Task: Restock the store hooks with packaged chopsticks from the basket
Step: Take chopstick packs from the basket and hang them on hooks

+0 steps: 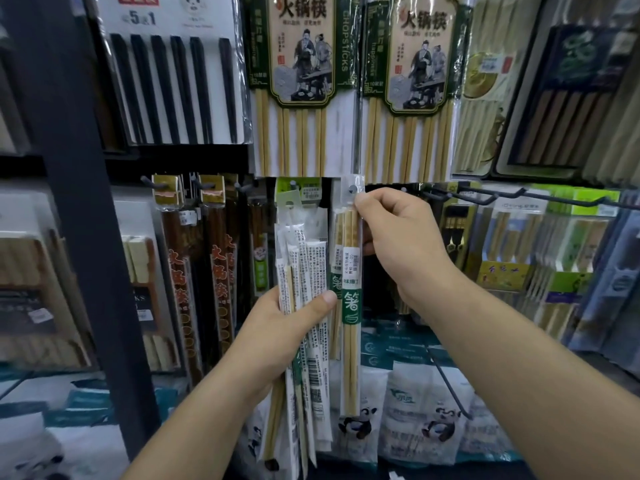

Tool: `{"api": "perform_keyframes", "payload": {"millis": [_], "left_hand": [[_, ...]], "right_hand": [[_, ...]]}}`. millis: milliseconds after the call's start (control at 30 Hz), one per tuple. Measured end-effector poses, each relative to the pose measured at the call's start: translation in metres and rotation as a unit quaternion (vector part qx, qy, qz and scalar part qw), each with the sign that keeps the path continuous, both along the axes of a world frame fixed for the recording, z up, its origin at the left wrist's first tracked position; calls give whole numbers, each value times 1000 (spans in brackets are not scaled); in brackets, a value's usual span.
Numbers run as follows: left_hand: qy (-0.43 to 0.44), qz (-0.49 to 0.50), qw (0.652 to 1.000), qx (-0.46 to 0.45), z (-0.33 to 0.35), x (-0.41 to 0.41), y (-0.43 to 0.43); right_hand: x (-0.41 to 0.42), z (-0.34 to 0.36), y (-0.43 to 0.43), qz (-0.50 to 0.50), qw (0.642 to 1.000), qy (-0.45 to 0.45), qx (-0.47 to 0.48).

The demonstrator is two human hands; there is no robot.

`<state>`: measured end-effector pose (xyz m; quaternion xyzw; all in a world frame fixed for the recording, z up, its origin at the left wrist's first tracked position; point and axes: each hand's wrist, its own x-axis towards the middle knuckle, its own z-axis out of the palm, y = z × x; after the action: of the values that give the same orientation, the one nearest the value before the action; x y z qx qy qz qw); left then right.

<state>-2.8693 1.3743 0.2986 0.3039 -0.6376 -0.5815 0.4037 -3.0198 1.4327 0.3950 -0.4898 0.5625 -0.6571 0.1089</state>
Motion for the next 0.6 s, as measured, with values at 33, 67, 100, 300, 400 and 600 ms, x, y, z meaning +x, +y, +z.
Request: {"api": "perform_keyframes", "payload": {"millis": [33,67,100,300,400,600], "left_hand": [[3,-1,1000,1,0,0,0],[5,-4,1000,-1,-1,1,-1],[6,-5,1000,-3,-1,1,-1],[18,-4,1000,-12,0,4,0],[26,-3,999,-21,0,4,1],[34,-32,998,-37,3,3,5]], "right_hand": [[0,0,-1,-1,1000,-1,0],[1,1,-2,-2,1000,-2,-1],[1,1,-4,-2,1000,-3,-1],[-2,-4,-9,-27,999,36,0],[-5,-10,-10,-60,997,45,17],[-3,-26,4,-75,996,41,-15]]}}
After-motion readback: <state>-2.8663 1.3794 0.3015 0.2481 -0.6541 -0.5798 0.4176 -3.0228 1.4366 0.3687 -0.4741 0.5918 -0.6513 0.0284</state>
